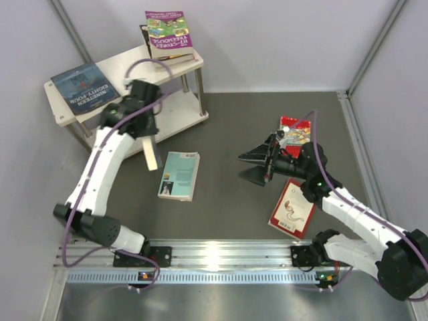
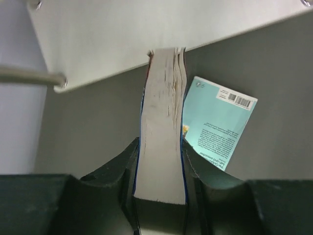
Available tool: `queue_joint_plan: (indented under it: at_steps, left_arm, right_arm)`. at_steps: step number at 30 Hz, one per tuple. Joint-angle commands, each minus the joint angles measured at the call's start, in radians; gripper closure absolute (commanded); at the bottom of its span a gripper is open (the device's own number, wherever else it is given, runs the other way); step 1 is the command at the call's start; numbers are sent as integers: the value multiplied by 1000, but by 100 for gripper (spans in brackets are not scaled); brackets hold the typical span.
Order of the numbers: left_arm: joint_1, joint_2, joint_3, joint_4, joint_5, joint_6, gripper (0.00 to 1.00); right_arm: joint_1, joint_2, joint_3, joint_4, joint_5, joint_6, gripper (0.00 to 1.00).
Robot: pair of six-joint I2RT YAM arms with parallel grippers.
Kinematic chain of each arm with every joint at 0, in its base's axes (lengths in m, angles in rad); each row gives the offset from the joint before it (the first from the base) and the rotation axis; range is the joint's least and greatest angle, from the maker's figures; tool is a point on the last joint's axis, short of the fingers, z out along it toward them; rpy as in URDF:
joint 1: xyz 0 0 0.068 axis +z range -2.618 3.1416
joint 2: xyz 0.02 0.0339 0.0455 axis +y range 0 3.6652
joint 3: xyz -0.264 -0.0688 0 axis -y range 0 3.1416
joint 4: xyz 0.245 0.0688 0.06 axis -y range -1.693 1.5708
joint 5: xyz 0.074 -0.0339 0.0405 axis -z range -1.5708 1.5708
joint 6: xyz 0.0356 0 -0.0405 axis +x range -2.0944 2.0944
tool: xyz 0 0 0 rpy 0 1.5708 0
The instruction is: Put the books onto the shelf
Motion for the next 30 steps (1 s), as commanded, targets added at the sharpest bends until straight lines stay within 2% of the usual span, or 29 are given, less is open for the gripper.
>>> queue_joint_plan:
  at_steps: [1, 2, 3, 5, 8, 10, 14, 18, 23, 25, 28, 30]
  left_arm:
    - [138, -195, -26, 74, 277, -77, 100]
    - [156, -218, -57, 100, 321, -74, 100]
    - [162, -285, -80, 193, 374, -60, 100]
    - [164, -350, -139, 305, 555, -52, 100]
    - [164, -413, -143, 405, 684, -65, 100]
    - [164, -416, -115, 415, 701, -66, 100]
    - [164, -409, 39, 392, 631, -55, 100]
    - [164, -373, 205, 343, 417, -25, 100]
    - [164, -358, 367, 379, 300, 3, 100]
    - [164, -330, 435, 355, 190, 0, 100]
    - [163, -364, 394, 425, 39, 15, 100]
    - [163, -387, 371, 486, -12, 43, 100]
  right_arm:
    - [11, 22, 56, 25, 16, -26, 1]
    - [11, 25, 60, 25, 15, -26, 0]
    - [13, 28, 60, 22, 16, -31, 1]
    - [16, 38, 57, 24, 21, -31, 1]
    - [24, 39, 46, 28, 30, -29, 1]
    - [30, 41, 42, 31, 33, -29, 0]
    - [39, 36, 39, 30, 41, -29, 1]
    - [44, 19, 30, 21, 52, -29, 1]
    - [48, -14, 16, -5, 62, -37, 1]
    - [50, -30, 13, -22, 65, -43, 1]
    - [51, -48, 7, -42, 68, -48, 1]
    - [51, -62, 0, -56, 72, -51, 1]
